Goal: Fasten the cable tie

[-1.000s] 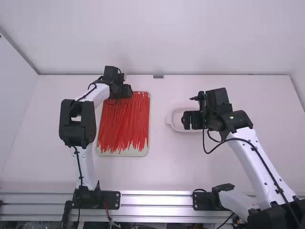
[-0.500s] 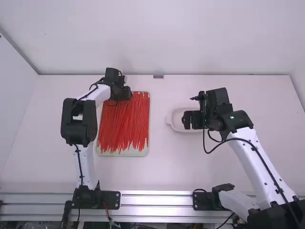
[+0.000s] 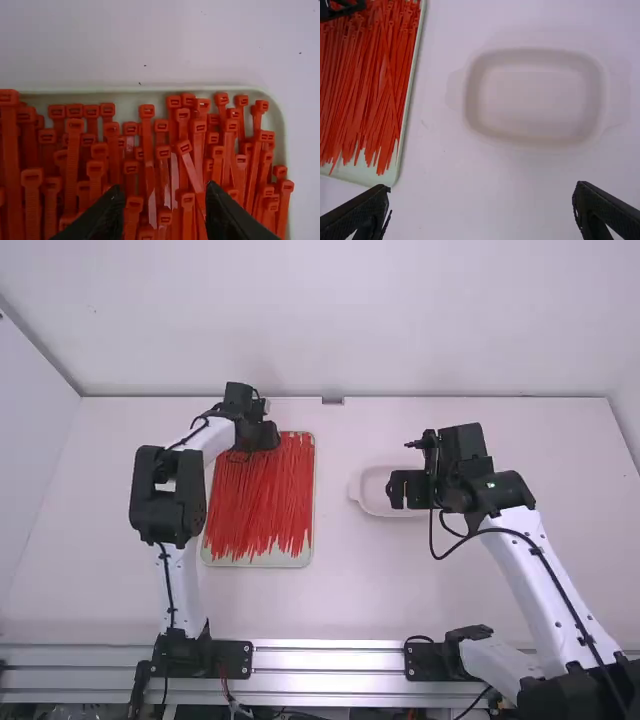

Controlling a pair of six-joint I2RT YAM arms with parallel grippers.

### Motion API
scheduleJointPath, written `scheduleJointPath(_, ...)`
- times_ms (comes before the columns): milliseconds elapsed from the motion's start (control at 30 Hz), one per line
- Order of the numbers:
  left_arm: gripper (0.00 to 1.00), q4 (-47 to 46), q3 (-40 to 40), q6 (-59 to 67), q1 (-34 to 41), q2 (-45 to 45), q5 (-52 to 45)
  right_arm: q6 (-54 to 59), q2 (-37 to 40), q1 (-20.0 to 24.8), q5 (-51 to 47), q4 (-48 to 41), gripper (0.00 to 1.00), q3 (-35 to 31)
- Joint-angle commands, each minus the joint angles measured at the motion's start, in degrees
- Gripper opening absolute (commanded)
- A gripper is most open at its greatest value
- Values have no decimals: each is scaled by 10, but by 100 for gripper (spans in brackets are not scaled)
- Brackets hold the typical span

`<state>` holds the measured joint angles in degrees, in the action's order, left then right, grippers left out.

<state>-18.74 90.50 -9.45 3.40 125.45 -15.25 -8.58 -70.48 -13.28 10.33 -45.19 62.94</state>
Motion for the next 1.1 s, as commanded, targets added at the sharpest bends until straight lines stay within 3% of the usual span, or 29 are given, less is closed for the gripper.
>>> scheduleJointPath(0,42,0,1,-2,4,12,-3,0,0,2,1,-2,98,6)
scheduleJointPath(1067,39,9,-14,-2,3,12,13,0,0,5,3,-1,98,6)
